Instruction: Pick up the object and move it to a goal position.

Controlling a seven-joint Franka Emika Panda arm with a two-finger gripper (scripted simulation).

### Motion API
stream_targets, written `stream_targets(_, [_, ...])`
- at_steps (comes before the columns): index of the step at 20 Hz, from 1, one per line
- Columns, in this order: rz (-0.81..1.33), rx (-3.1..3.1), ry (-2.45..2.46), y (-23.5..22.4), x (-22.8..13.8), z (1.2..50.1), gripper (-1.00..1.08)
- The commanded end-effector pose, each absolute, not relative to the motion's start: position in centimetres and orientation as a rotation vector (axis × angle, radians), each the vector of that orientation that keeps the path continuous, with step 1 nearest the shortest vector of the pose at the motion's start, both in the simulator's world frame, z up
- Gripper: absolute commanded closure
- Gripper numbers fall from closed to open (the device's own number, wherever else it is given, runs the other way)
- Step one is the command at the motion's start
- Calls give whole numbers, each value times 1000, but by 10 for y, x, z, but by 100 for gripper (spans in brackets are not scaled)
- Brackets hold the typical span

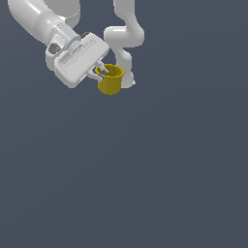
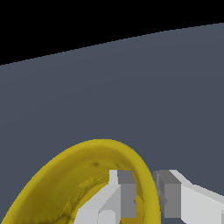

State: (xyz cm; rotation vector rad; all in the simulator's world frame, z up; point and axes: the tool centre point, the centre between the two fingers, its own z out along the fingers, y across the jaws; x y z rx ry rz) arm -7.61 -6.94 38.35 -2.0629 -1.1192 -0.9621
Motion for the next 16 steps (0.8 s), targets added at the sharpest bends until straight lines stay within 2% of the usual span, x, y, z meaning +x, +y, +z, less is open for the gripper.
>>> stream_targets(1, [-964, -2062, -1119, -75, -80, 410, 108])
stream_targets(9, [-969, -2059, -1115, -88, -85, 465, 108])
stream_targets(16, [-970, -2060, -1113, -92, -85, 477, 108])
